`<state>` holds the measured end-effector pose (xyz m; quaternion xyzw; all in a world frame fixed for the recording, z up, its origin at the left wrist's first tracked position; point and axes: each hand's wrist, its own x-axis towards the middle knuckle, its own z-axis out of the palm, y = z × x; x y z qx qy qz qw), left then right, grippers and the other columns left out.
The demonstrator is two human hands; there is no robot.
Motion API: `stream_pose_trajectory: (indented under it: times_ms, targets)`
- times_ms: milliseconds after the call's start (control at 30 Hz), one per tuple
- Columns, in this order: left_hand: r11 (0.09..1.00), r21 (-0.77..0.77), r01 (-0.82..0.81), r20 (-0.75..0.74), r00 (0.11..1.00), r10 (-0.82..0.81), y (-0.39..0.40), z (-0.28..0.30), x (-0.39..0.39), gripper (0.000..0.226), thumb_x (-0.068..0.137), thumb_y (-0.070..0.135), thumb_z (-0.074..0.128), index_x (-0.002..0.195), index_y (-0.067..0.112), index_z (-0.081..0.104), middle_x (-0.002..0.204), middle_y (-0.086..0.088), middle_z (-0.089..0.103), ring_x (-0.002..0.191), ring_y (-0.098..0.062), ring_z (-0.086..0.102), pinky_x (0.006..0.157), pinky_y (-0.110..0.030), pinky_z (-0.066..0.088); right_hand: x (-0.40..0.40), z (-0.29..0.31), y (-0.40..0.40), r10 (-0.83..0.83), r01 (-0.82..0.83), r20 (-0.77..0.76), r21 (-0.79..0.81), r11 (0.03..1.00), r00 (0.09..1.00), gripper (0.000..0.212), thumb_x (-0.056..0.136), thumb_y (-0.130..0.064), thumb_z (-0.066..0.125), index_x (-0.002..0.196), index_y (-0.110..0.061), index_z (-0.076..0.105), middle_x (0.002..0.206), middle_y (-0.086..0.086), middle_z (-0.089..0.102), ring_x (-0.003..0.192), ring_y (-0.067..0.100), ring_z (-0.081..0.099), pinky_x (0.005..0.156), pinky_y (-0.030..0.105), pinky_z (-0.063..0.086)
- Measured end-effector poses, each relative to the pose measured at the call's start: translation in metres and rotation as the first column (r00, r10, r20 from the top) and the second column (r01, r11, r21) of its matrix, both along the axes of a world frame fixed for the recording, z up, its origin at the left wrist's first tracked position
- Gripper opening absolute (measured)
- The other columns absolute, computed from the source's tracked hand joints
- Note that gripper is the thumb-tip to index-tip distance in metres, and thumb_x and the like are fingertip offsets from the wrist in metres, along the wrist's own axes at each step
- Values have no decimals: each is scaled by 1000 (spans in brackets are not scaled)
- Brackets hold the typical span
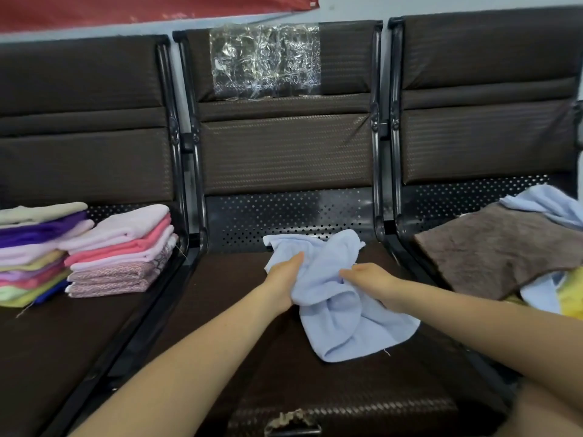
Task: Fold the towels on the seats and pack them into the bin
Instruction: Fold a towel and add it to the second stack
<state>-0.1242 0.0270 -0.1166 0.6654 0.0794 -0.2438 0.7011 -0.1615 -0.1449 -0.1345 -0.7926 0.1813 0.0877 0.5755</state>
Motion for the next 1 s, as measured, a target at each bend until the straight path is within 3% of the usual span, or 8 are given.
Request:
stream_pose_trajectory:
  times_ms: [167,267,400,500,633,733,833,1000]
  targets:
    - [988,95,126,32,991,-129,45,16,18,14,89,7,61,101,2,64,101,-17,65,83,-25,62,73,-34,49,3,20,-16,-288,275,67,151,949,955,31,100,-30,47,76,-12,53,68,10,54,57,19,48,52,26,40]
    - [904,427,-34,263,961,-88,93,37,30,12,86,2,55,83,8,65,101,-16,63,78,-22,58,67,-26,43,-3,33,-39,-430,385,90,310,869,898,38,100,-26,49,64,-15,41,48,1,34,38,11,28,35,18,22]
    - [700,678,-226,372,926,-60,173,31,24,32,86,19,62,113,3,64,124,-18,59,112,-32,55,89,-34,43,-11,30,-72,-524,477,91,308,823,847,31,97,-23,54,70,-15,42,61,4,37,48,12,31,35,19,26]
    - [645,743,-180,302,950,-83,208,12,25,59,58,40,64,96,-4,66,94,-19,67,94,-32,63,76,-40,50,-16,24,-81,-570,546,61,218,809,819,14,96,-15,55,84,-9,54,79,11,54,62,19,50,42,27,46]
    - [544,837,-56,205,954,-219,204,4,15,33,87,19,62,60,10,46,68,-5,43,82,-20,43,56,-28,31,-24,11,-71,-318,305,-64,-154,940,946,12,95,-8,53,84,-3,56,75,17,60,67,29,59,58,32,52]
    - [549,836,6,199,928,-313,193,-2,11,11,83,26,66,84,15,63,88,-2,52,88,-17,49,71,-25,36,-26,11,-61,-82,35,-88,-439,898,993,31,92,-11,56,63,-8,44,63,11,45,57,22,44,53,29,34]
    - [521,852,56,173,908,-381,185,-7,9,33,89,22,64,121,12,64,116,0,57,112,-16,54,87,-19,36,-30,16,-46,94,-120,-75,-661,741,993,31,95,-26,57,70,-13,43,70,6,48,65,18,47,55,27,34]
    - [446,895,30,168,902,-398,173,-8,6,40,87,34,65,124,18,61,129,-1,58,119,-18,52,92,-20,35,-22,5,-37,229,-151,-10,-780,607,973,13,92,-25,54,90,-16,44,87,9,64,82,28,61,65,35,44]
